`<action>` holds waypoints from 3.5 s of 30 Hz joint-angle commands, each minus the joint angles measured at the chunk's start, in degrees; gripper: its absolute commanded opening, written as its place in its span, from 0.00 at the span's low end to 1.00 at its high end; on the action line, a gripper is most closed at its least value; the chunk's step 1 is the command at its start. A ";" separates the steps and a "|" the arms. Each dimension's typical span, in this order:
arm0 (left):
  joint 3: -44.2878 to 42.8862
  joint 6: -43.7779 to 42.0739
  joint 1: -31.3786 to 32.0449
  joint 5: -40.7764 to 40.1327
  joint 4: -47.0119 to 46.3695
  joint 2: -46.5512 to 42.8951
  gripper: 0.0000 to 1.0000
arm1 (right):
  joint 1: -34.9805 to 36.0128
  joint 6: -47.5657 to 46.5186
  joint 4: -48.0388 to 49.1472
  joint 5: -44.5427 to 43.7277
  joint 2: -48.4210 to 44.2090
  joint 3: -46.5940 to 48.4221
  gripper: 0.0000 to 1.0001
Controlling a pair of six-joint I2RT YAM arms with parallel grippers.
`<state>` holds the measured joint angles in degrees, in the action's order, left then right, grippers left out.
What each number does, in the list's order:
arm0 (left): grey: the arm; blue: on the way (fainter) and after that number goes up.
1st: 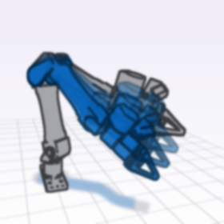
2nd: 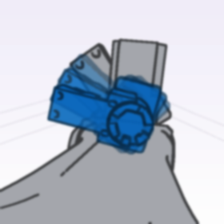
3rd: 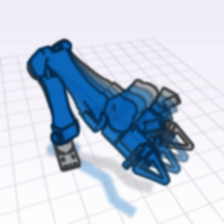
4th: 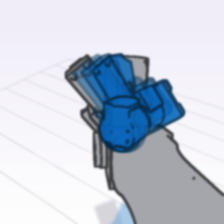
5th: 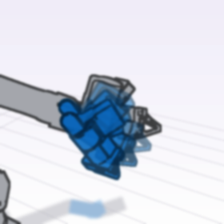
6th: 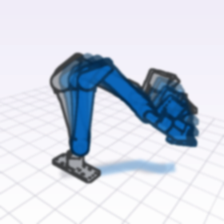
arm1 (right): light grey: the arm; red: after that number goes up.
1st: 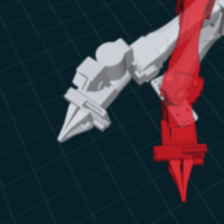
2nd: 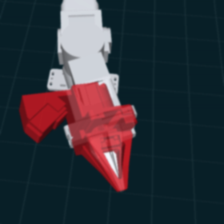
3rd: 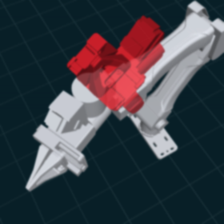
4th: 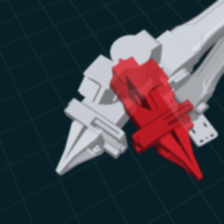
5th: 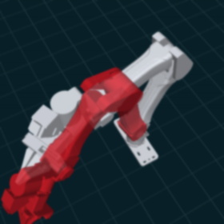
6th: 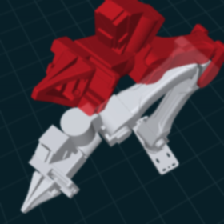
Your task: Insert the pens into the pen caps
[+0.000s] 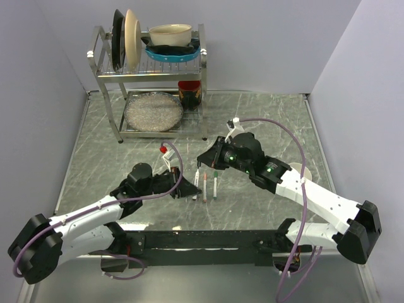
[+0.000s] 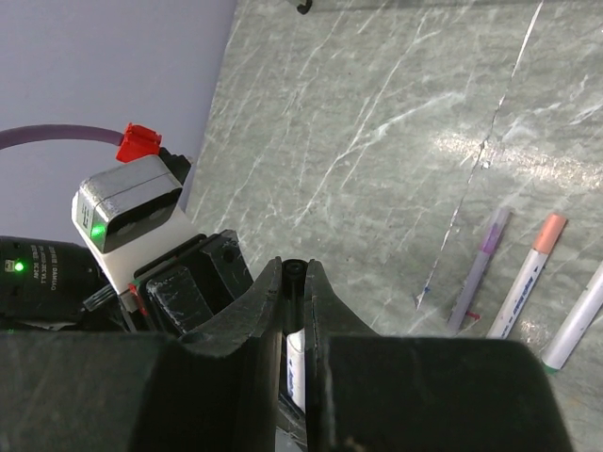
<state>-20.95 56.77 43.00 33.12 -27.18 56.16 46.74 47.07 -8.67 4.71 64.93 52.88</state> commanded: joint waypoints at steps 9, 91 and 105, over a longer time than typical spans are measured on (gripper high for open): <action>-1.99 -0.26 0.33 0.10 -2.44 -2.20 0.01 | 1.25 -2.07 0.58 -2.51 -1.12 0.29 0.00; -11.04 -14.76 0.33 0.02 13.47 -19.60 0.01 | 15.39 -7.61 4.89 8.73 -1.12 8.56 0.00; -17.37 -20.47 -0.03 -5.96 17.34 -15.13 0.01 | 17.86 -7.35 0.41 12.52 -6.21 -1.29 0.00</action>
<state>-31.77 38.89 44.45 37.98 -3.01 39.18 60.49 38.24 0.86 6.85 59.92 54.52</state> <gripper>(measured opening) 0.162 0.171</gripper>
